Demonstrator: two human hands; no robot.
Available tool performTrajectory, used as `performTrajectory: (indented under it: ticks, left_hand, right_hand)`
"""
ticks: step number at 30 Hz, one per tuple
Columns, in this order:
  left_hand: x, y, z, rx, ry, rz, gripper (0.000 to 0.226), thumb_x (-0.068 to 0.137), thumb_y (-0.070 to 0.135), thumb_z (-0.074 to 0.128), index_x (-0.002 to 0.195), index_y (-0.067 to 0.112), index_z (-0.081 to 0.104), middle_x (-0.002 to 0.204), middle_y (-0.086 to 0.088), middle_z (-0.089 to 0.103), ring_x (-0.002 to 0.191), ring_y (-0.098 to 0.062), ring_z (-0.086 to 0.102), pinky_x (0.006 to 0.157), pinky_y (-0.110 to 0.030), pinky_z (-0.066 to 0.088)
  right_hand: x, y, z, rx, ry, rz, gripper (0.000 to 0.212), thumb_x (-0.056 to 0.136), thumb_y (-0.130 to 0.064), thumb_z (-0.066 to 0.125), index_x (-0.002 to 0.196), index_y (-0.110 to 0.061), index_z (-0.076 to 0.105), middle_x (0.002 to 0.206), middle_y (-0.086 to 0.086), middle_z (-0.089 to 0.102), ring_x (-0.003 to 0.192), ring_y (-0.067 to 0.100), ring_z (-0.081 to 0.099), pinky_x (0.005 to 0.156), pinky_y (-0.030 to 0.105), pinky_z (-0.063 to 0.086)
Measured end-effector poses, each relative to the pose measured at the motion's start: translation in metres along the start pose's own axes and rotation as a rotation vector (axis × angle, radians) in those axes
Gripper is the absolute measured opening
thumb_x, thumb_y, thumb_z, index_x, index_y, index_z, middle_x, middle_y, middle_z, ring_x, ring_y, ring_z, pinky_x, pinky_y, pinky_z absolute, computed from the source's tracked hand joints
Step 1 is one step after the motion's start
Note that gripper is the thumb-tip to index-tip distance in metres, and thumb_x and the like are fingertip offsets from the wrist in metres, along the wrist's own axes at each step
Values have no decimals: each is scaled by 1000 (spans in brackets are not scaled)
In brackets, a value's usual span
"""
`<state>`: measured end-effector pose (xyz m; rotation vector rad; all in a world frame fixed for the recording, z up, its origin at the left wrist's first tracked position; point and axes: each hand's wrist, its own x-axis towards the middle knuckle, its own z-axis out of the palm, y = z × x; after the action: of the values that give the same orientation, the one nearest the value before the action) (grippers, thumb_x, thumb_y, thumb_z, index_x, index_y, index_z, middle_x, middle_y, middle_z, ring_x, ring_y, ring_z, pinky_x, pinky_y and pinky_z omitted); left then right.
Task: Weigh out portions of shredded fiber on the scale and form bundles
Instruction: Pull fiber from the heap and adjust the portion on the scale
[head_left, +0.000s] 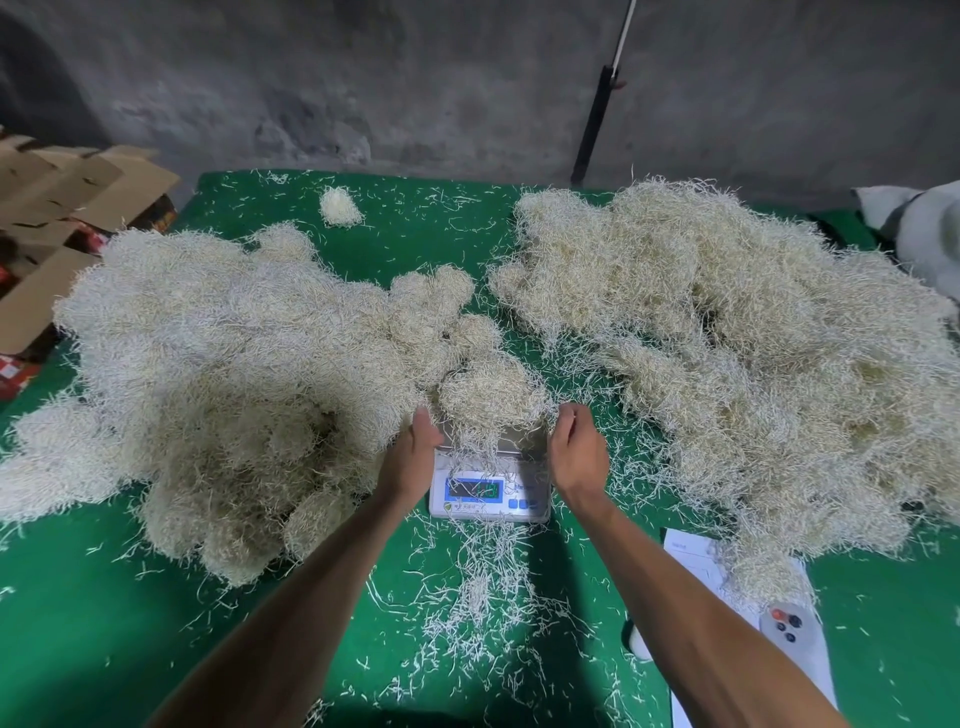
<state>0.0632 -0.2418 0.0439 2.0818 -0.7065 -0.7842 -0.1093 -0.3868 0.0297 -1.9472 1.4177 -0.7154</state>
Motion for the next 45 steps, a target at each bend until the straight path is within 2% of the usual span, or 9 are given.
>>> performTrajectory:
  ticks: [7,12,16,19,23,26,30,34,45]
  left_hand:
    - [3,10,1,-93,58,40,72,107,57,10,116,14,67,108,6,63,95,-8,60,70,-20,34]
    - [9,14,8,-178,69,-4,28,108,23,41,89,16,61,101,-16,68,96,-37,70,74,-34,51]
    - [13,14,19,-44,-8,-20,30,100,25,62,91,-3,66,85,-22,69,69,-24,65,64,-29,49]
    - [13,18,35,20,-55,-83,32,92,35,72,77,12,55,73,-4,54,62,-16,49,56,-22,41]
    - [15,23,53,118,38,-100,23,92,26,73,96,16,52,89,4,54,70,-6,51,54,-18,37]
    - [16,22,58,106,76,-112,24,94,21,70,109,8,56,100,-3,60,77,-11,58,57,-20,43]
    - [13,17,57,49,48,-123,18,100,15,60,114,5,63,120,-16,65,95,-25,67,85,-37,60]
    - [-3,10,46,-67,-49,-160,44,104,24,54,145,12,48,156,-9,41,141,-28,44,117,-38,32]
    - [-71,-68,-5,-416,7,-212,40,102,32,55,139,16,54,134,0,57,93,-11,69,95,-35,54]
  right_hand:
    - [2,-2,0,8,-20,9,30,112,-29,29,113,-14,55,70,-3,60,49,8,51,42,22,37]
    - [-4,-3,4,54,-176,-36,32,110,-37,36,104,-18,61,71,2,65,49,10,58,43,24,45]
    - [-17,-5,18,64,-384,-92,31,108,-37,42,100,-20,66,70,5,67,45,3,57,42,19,45]
    - [-24,-9,27,77,-399,-101,28,108,-31,43,98,-18,66,77,2,69,60,13,67,55,35,60]
    - [-22,-19,26,59,-325,-228,37,108,-48,33,102,-28,64,76,-7,64,60,2,62,52,21,51]
    - [-13,-29,23,-89,-213,-429,46,109,-49,29,106,-27,69,95,-8,61,80,10,61,73,29,52]
    - [3,-34,25,-437,-324,-744,41,95,-27,65,135,-33,61,147,-4,53,131,21,51,112,46,42]
    - [10,-34,30,-717,-510,-726,67,93,-18,66,153,-35,41,168,-5,24,154,25,26,126,47,20]
    - [14,-39,30,-795,-625,-602,55,101,-28,54,154,-31,38,170,-2,18,155,26,18,127,52,15]
